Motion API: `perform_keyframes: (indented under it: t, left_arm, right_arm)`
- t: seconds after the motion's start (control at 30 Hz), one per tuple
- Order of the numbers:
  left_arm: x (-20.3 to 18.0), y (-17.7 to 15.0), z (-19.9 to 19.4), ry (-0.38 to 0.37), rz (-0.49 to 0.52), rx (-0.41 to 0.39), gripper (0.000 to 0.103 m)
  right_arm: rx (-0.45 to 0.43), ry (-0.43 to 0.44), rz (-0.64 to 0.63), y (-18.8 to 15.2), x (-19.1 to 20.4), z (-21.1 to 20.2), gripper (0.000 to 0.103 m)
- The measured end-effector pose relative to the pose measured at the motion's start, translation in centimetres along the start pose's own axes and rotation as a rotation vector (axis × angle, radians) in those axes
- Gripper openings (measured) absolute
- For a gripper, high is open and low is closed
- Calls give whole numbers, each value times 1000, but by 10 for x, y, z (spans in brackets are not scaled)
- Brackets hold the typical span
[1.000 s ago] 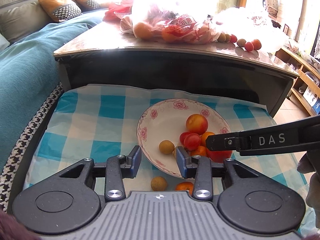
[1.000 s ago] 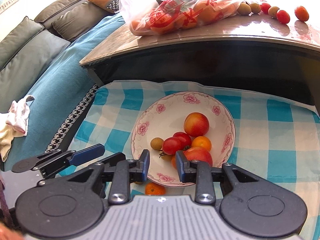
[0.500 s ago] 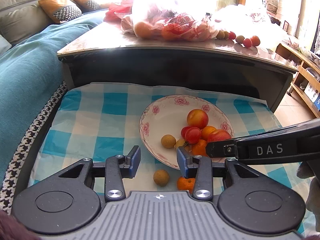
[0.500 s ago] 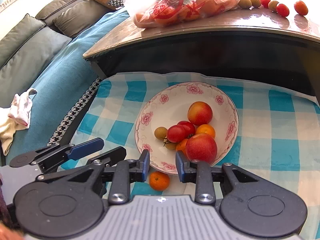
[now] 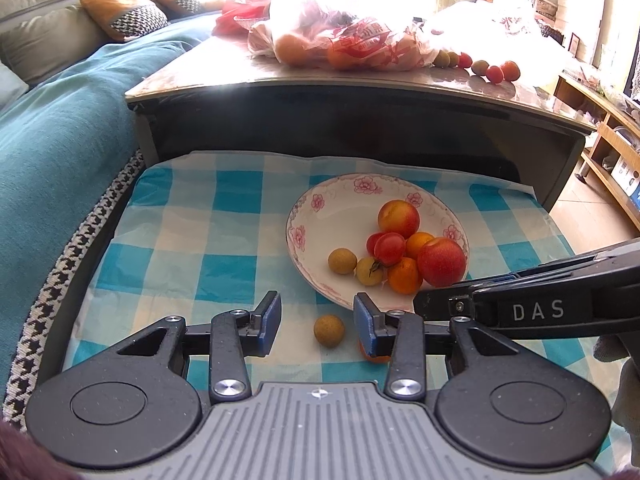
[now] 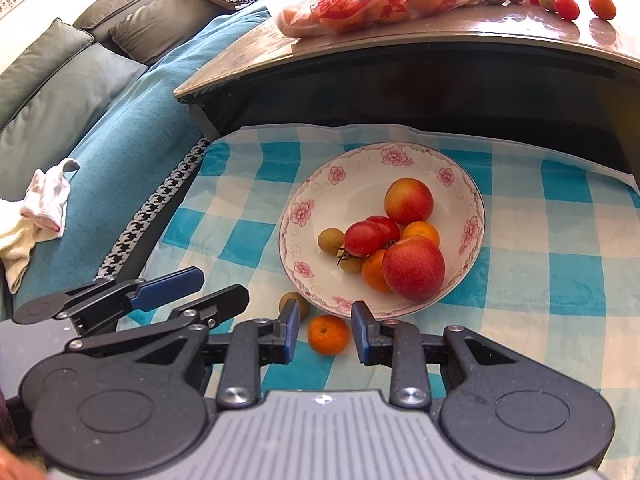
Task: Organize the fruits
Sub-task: 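Grasp the small orange with the right tool while the left tool moves toward the brown fruit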
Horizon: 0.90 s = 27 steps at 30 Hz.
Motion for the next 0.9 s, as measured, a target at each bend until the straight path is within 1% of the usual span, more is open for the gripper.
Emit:
perform_keyframes:
  t: [0.43, 0.57, 0.77, 0.9]
  left_arm:
    - [8, -12, -6, 29, 3, 28, 59]
    - [10, -17, -7, 34, 3, 37, 69]
    - [16, -25, -6, 53, 14, 54, 72]
    - [29, -28, -5, 68, -12, 71, 73]
  right_arm:
    - [38, 0, -17, -16, 5, 6, 31]
    - [49, -6, -21, -20, 5, 10, 31]
    - [70, -21, -24, -25, 2, 18, 31]
    - [88, -33, -19, -30, -3, 26, 31]
Point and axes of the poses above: each gripper's, at about its wrist camera, not at the fingertips, and z roughly the way its jaws point, x to its left, y to its top, the point moved 6 cm from there along z, roughly the way its jaws point, and after that the axes turned 8 degrees about -x, right-handed, at the moved point
